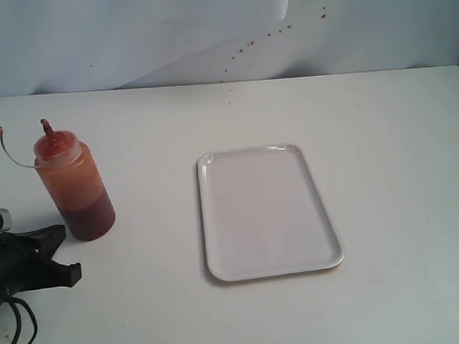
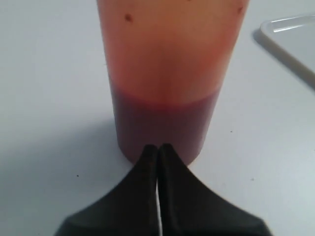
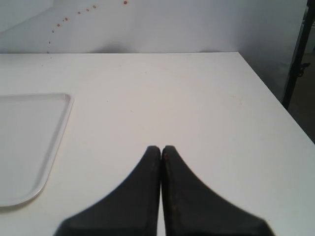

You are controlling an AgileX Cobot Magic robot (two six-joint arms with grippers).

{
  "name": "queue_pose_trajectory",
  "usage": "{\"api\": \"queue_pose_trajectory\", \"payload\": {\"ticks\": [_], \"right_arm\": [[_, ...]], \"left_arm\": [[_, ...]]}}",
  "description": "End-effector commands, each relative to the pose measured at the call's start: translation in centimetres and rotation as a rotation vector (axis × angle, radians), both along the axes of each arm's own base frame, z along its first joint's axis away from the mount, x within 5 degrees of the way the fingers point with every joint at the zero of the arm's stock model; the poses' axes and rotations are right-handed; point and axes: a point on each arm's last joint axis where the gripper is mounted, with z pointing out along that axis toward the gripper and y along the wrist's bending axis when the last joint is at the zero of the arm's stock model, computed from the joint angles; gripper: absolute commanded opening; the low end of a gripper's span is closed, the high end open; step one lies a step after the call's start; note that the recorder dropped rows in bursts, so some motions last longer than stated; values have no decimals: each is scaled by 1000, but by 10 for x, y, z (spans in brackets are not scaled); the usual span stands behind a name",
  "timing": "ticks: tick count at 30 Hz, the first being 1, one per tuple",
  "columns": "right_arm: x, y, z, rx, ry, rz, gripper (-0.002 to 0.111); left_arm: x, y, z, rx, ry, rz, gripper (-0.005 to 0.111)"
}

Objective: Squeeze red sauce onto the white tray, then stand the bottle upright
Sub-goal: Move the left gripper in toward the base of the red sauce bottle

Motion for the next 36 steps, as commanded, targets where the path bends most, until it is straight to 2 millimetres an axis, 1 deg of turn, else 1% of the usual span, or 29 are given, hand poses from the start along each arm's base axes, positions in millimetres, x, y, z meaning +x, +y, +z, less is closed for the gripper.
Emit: {"api": "queue_pose_trajectory", "payload": {"ticks": [1, 8, 10, 11, 12, 13, 14, 15, 16, 20, 22, 24, 25, 26, 28, 32, 36], "right_arm": [[0, 0, 0, 7, -4, -6, 0], [0, 0, 0, 7, -4, -6, 0], [0, 0, 0, 7, -4, -6, 0], [0, 0, 0, 7, -4, -6, 0], [0, 0, 0, 7, -4, -6, 0], [0, 0, 0, 7, -4, -6, 0], [0, 0, 0, 7, -4, -6, 0], [0, 0, 0, 7, -4, -6, 0], [0, 0, 0, 7, -4, -6, 0], [0, 0, 0, 7, -4, -6, 0], [0, 0, 0, 7, -4, -6, 0], [0, 0, 0, 7, -4, -6, 0], [0, 0, 0, 7, -4, -6, 0], [0, 0, 0, 7, -4, -6, 0], [0, 0, 0, 7, -4, -6, 0], [0, 0, 0, 7, -4, -6, 0], [0, 0, 0, 7, -4, -6, 0]], "left_arm": [[-4, 1, -1, 3, 12, 10, 0], [-4, 1, -1, 0, 10, 12, 0], [-4, 1, -2, 2, 19, 12, 4], [-4, 1, -2, 2, 18, 12, 11], [-4, 1, -2, 2, 18, 12, 23], [-4, 1, -1, 0, 9, 12, 41], [-4, 1, -1, -2, 8, 13, 65], [-2, 1, 0, -11, 5, 17, 95], [0, 1, 0, -27, 7, 27, 105], [2, -3, 2, -55, -6, -11, 104], [4, -7, 4, -64, -34, -62, 104], [17, -16, 2, -25, -4, -187, 104], [22, -15, 1, -16, 4, -188, 104], [31, -12, -3, -6, 27, -138, 104], [37, -7, -9, -11, 47, -65, 104], [47, -11, -11, -4, 27, -121, 104], [60, -12, -15, -3, 12, -125, 104]]}}
